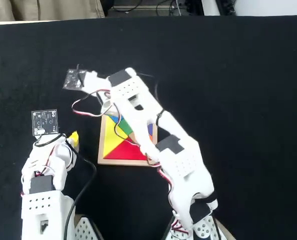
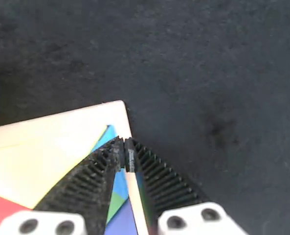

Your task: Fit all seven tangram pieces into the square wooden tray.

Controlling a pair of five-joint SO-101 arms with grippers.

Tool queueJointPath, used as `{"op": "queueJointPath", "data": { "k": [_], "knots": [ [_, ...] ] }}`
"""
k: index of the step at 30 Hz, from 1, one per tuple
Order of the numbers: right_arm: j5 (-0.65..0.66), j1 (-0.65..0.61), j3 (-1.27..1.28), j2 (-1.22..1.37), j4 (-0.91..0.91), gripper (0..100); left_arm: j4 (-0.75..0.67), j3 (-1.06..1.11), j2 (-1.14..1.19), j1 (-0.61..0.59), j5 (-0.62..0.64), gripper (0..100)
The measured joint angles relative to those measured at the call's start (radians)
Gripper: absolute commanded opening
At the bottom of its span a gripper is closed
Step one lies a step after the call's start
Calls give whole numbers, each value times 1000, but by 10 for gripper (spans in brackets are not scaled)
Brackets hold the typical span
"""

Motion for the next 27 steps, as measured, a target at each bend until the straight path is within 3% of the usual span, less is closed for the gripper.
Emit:
{"op": "queueJointPath", "data": {
  "k": [14,22,27],
  "knots": [
    [0,-5,37,-18,55,11,0,0,0,0,0,212],
    [-80,55,55,-344,189,11,0,0,0,0,0,212],
    [-126,132,288,-580,157,11,0,0,0,0,0,212]
  ]
}}
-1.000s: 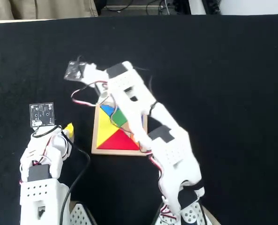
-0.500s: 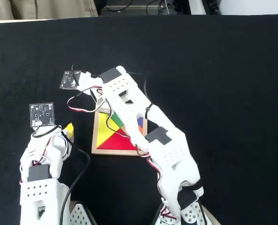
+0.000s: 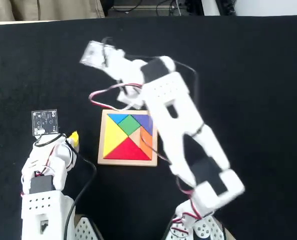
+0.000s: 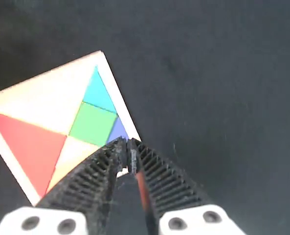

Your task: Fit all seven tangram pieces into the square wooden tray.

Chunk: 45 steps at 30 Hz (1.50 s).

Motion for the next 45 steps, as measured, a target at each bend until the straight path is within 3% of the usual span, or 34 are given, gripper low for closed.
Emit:
{"op": "queueJointPath", "data": {
  "k": [9,14,19,24,29,35,40,45],
  "knots": [
    [-153,189,620,-180,-374,11,9,0,0,87,-63,212],
    [-307,249,657,-167,-456,11,121,-75,0,164,-35,212],
    [-358,252,707,-71,-555,11,207,-176,64,282,17,212],
    [-361,250,730,-21,-629,11,186,-275,278,327,68,201],
    [-361,250,769,-21,-640,11,180,-497,608,327,176,74],
    [-361,250,819,-54,-689,11,175,-680,956,311,199,29],
    [-361,261,822,-54,-704,11,172,-758,1088,253,206,30],
    [-362,310,824,-54,-706,11,153,-792,1188,298,206,30]
  ]
}}
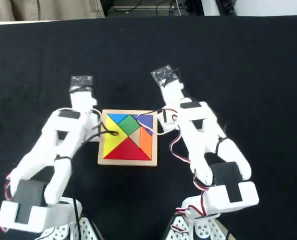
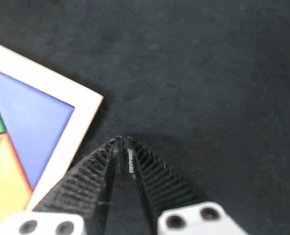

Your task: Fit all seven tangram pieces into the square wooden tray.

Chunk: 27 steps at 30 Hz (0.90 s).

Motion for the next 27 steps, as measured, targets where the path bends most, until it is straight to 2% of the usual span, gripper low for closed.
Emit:
{"op": "queueJointPath", "data": {
  "k": [8,17,27],
  "knots": [
    [0,11,2,0,0,11,80,-46,29,61,83,30],
    [25,-21,2,0,0,11,87,-46,29,184,97,30],
    [41,-26,2,0,-32,11,87,-46,29,203,97,30]
  ]
}}
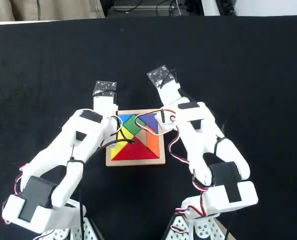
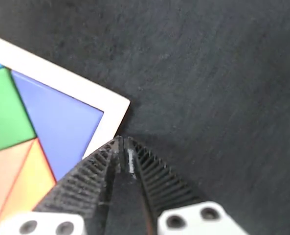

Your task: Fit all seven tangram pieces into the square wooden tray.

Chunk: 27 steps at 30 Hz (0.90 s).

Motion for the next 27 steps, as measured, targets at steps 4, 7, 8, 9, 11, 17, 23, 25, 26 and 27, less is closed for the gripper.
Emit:
{"op": "queueJointPath", "data": {
  "k": [4,7,8,9,11,17,23,25,26,27],
  "knots": [
    [-2,0,0,0,-17,11,0,0,0,25,2,30],
    [-2,0,-18,18,-11,11,0,0,0,26,2,30],
    [-2,0,-25,18,-2,11,0,0,0,26,2,30],
    [-2,0,-28,18,3,11,0,0,0,23,2,30],
    [-2,0,-28,18,8,11,0,0,0,8,2,30],
    [-2,0,-28,18,58,11,0,0,0,-71,2,30],
    [-2,0,-37,18,78,11,0,-2,0,-81,2,30],
    [-2,0,-37,18,78,11,0,-2,0,-81,2,30],
    [-2,0,-37,18,78,11,0,-2,0,-81,2,30],
    [-2,0,-37,18,83,11,0,-2,0,-81,2,30]
  ]
}}
